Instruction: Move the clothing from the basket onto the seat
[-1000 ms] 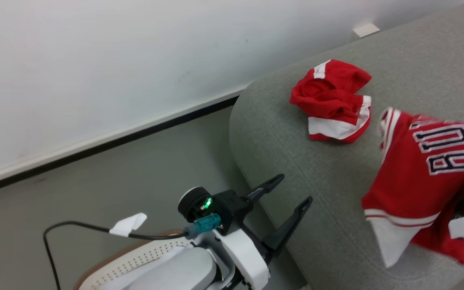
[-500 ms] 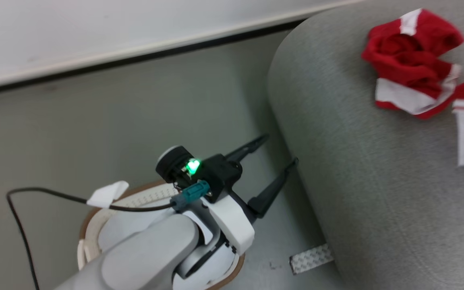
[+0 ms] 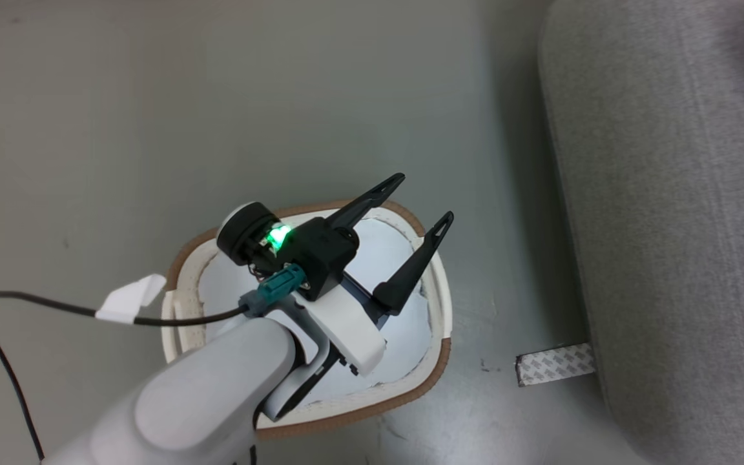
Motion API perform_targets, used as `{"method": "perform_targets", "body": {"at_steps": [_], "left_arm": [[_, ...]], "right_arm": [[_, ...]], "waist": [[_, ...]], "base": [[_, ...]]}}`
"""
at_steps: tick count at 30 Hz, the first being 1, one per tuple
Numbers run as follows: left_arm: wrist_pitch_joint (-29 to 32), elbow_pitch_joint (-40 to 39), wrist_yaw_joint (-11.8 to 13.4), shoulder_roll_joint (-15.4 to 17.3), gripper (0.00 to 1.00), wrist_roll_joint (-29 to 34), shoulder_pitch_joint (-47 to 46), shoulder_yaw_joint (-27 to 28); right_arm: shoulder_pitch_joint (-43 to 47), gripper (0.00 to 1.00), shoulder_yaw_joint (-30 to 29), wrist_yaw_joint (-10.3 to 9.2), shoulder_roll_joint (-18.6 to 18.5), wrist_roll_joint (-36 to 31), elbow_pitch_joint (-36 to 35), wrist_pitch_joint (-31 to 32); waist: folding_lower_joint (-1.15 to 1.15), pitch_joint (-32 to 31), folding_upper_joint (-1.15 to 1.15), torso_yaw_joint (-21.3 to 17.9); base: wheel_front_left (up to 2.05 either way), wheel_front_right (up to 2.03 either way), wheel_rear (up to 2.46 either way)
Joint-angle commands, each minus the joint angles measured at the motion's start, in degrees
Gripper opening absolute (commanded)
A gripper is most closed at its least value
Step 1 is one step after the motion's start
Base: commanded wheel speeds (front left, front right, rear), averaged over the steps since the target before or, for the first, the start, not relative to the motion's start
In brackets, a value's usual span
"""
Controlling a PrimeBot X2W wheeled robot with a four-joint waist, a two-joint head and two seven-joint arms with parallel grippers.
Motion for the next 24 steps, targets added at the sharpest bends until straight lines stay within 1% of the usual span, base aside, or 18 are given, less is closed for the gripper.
{"method": "perform_targets", "body": {"at_steps": [1, 3, 4, 5, 6, 8, 11, 16, 20, 24], "left_arm": [[-0.6, 0.4, 0.0, 0.1, 1.0, 0.3, -0.5, 0.1], [-1.0, 0.9, 0.0, -0.3, 1.0, 0.0, -0.5, 0.2], [-1.3, 1.1, 0.0, -0.4, 1.0, -0.2, -0.4, 0.2], [-1.4, 1.3, -0.1, -0.5, 1.0, -0.3, -0.2, 0.3], [-1.6, 1.6, -0.1, -0.5, 1.0, -0.4, 0.0, 0.3], [-2.0, 2.2, -0.1, -0.7, 1.0, -0.8, 0.6, 0.3], [-2.6, 3.3, -0.2, -0.5, 1.0, -1.3, 1.8, 0.2], [-4.3, 5.1, 0.4, -0.5, 1.0, -3.4, 5.4, 1.1], [-5.2, 6.1, 1.5, -0.3, 1.0, -5.1, 9.0, 3.1], [-5.7, 5.9, 3.0, 0.7, 1.0, -7.3, 12.7, 6.3]], "right_arm": [[-1.5, 0.0, 1.0, -0.14, -1.0, -0.1, 2.3, 1.5], [-1.8, 0.0, 3.0, -0.13, -0.9, 0.6, 5.2, 4.0], [-2.3, 0.03, 3.3, -0.13, -1.0, 1.3, 6.1, 4.0], [-2.5, 0.25, 3.9, -0.13, -1.4, 1.4, 6.9, 3.8], [-2.4, 1.0, 4.6, -0.13, -1.7, 1.3, 7.7, 3.8], [-2.3, 1.0, 6.0, -0.13, -1.5, 2.2, 9.1, 3.6], [-1.6, 1.0, 8.1, -0.13, -2.0, 2.6, 10.4, 3.6], [0.7, 1.0, 13.6, -0.14, -3.6, 3.0, 9.2, 1.2], [3.0, 1.0, 17.2, -0.14, -5.3, 4.8, 6.1, 0.1], [5.8, 1.0, 19.6, -0.13, -6.0, 7.9, 0.4, -1.3]], "waist": [[-0.01, 0.7, 0.0, 1.2], [-0.01, 0.2, 0.0, 1.4], [-0.01, -0.2, 0.0, 1.5], [-0.01, -0.6, 0.0, 1.5], [-0.01, -1.1, 0.0, 1.6], [-0.01, -2.5, 0.0, 1.5], [-0.01, -5.6, 0.0, 1.3], [-0.01, -13.8, 0.0, 1.3], [-0.01, -21.3, 0.0, 2.0], [-0.01, -27.7, 0.0, 2.9]], "base": [[0.0, 0.0, 0.0], [0.0, 0.0, 0.0], [0.0, 0.0, 0.0], [0.0, 0.0, 0.0], [0.0, 0.0, 0.0], [0.0, 0.0, 0.0], [0.0, 0.0, 0.0], [0.0, 0.0, 0.0], [0.0, 0.0, 0.0], [0.0, 0.0, 0.0]]}}
